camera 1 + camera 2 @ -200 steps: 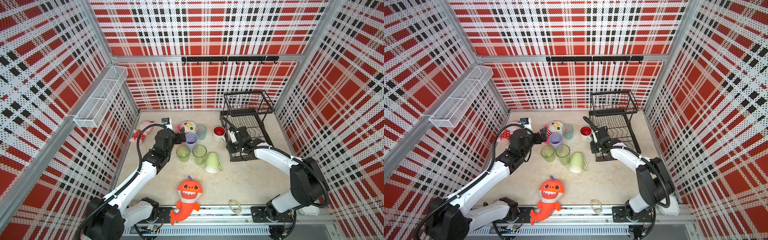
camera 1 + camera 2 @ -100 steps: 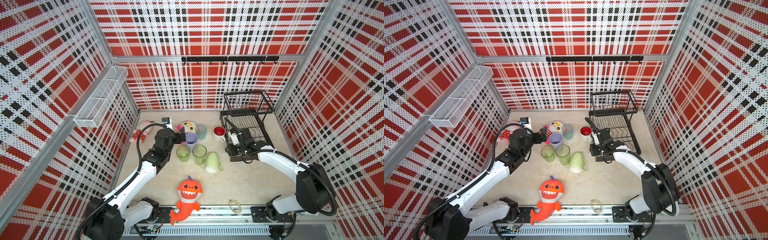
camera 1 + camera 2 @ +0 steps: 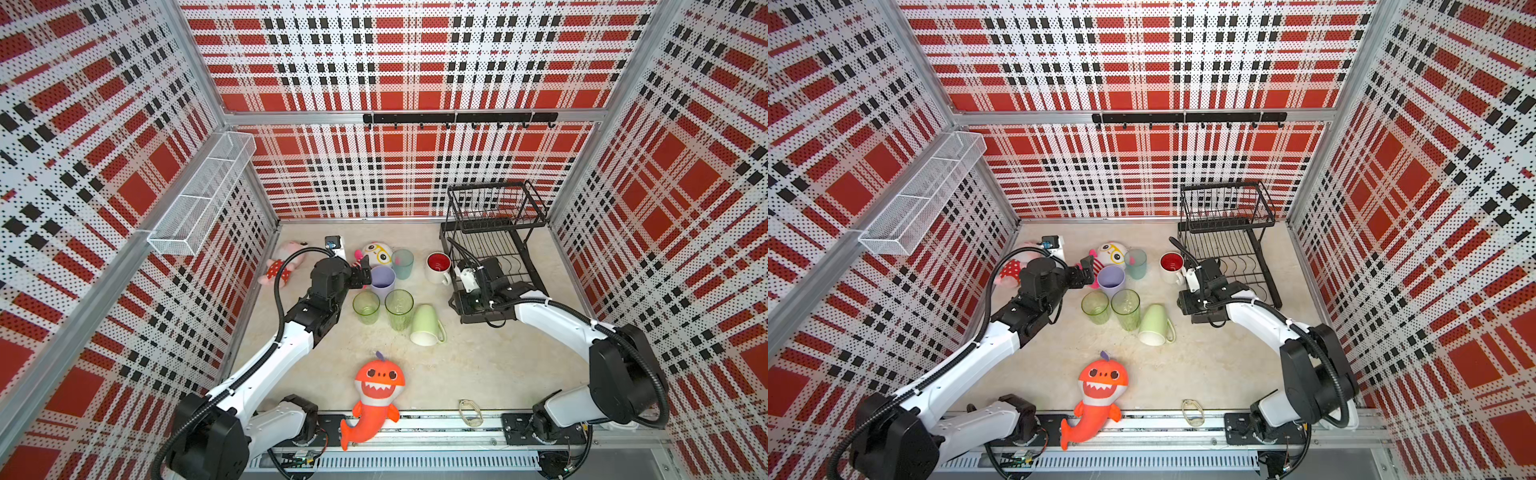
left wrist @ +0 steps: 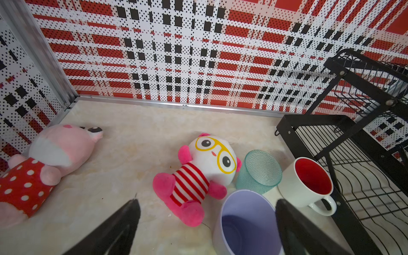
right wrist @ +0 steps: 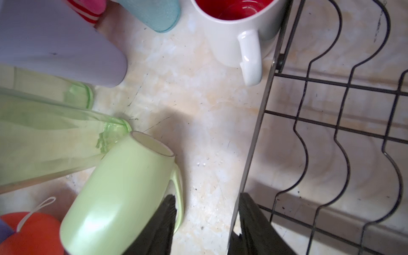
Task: Load cups into a dish rack
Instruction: Pick up the cup from the center of the table.
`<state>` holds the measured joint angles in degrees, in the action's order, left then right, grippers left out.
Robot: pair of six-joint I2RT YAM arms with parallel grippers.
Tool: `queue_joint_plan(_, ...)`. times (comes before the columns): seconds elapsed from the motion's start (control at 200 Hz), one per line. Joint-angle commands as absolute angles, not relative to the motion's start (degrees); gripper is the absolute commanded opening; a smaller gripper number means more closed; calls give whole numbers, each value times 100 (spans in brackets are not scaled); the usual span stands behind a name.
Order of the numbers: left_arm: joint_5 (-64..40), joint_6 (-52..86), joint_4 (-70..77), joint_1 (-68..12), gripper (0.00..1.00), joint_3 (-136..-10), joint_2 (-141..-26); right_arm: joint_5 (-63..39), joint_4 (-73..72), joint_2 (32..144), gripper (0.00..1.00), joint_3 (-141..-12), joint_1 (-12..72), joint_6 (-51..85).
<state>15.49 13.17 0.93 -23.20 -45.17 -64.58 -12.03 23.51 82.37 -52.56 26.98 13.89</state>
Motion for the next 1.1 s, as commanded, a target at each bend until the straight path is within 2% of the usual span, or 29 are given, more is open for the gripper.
queue_joint_plan(0.0,1530,1224,70,-2347,98,-4663,-6423,-1750,2229,7585,53,-5004,2961,1054)
queue_joint_plan(0.05,1551,1222,53,-2354,98,-4674,-6437,-1822,2205,7404,55,-4872,3097,1070)
queue_joint_plan(0.135,1573,1222,53,-2350,98,-4682,-6442,-1415,2169,7017,77,-4596,3565,1009)
queue_joint_plan(0.386,1557,1234,131,-2372,98,-4699,-6547,519,1509,6785,82,-3920,5117,807)
queue_joint_plan(0.611,1644,1231,102,-2400,98,-4681,-6507,1420,696,7177,82,-3567,5556,757)
queue_joint_plan(0.762,1675,1213,114,-2408,98,-4658,-6469,1433,-77,7589,78,-3452,5584,796)
queue_joint_plan(0.887,1720,1213,114,-2417,98,-4647,-6456,1834,-372,7873,71,-3482,5598,918)
queue_joint_plan(1.092,1791,1136,148,-2417,98,-4632,-6438,2451,-1159,7746,59,-3041,5599,585)
